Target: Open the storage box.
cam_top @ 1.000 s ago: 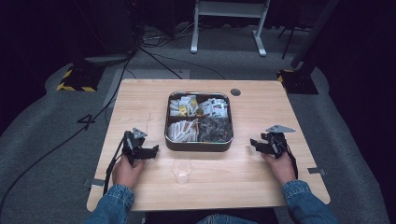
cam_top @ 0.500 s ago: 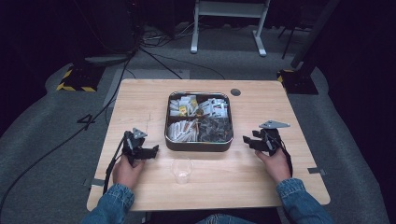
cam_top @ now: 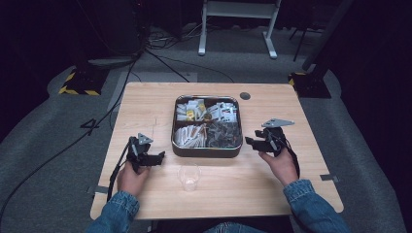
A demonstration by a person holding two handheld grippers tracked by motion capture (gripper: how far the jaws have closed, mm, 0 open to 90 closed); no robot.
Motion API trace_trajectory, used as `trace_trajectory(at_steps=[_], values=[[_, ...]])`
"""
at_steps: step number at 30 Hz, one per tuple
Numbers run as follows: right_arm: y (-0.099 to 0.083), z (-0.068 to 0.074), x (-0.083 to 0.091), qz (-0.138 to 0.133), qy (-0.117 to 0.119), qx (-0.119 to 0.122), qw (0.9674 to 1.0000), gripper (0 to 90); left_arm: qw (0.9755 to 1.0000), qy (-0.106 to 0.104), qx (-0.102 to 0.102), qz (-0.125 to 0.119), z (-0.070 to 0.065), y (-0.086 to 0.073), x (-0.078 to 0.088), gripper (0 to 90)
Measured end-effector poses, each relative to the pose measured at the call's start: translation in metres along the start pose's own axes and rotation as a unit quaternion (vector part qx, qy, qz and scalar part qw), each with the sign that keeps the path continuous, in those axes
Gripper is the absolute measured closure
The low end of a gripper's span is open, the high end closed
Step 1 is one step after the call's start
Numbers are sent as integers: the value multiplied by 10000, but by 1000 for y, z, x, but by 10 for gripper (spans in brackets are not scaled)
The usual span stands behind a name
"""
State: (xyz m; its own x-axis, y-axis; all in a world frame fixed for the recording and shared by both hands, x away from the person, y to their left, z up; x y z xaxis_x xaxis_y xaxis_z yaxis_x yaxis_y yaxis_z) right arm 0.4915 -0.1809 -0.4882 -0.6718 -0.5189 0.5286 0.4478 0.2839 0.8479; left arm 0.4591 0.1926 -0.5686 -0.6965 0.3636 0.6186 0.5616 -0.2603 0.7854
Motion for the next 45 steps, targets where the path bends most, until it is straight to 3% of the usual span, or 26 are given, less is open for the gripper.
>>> trace_trajectory(at_steps=[5, 8, 18, 27, 33, 38, 42, 45], values=[[13, 5, 2, -109, 69, -323, 9994, 471, 10000, 0, 1, 2, 0, 0, 0, 155], [23, 9, 2, -176, 82, -365, 9991, 480, 10000, 4, 23, -1, 0, 0, 0, 156], [58, 26, -11, -278, 145, -13, 9995, 474, 10000, 50, 48, -8, 1, 1, -1, 159], [78, 30, -33, -187, 248, -11, 9995, 472, 9999, 104, 66, -5, 1, 1, -2, 157], [89, 43, -56, -34, 451, -144, 9989, 464, 9999, 98, 78, -4, 1, 1, -2, 157], [91, 54, -75, 154, 497, 15, 9986, 466, 9999, 106, 70, -6, 1, 1, -2, 157], [91, 61, -93, 218, 763, -202, 9966, 477, 9999, 100, 75, -5, 1, 2, -2, 157], [90, 62, -103, 308, 735, -219, 9966, 469, 9999, 73, 78, 3, 1, 2, -2, 156]])
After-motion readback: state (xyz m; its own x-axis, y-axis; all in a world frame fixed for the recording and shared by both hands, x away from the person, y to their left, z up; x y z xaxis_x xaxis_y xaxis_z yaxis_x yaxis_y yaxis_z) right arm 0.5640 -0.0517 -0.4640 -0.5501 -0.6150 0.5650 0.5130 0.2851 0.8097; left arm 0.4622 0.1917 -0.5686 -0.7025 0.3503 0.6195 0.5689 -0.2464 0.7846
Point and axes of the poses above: each handheld gripper's, and its own axes: x roughly backward along the jaws, y roughly out of its top, z roughly to its left, the point moved 9 cm from there along -x, roughly forward along the jaws, and after that the axes turned 8 degrees about -z, right-handed, at the moved point
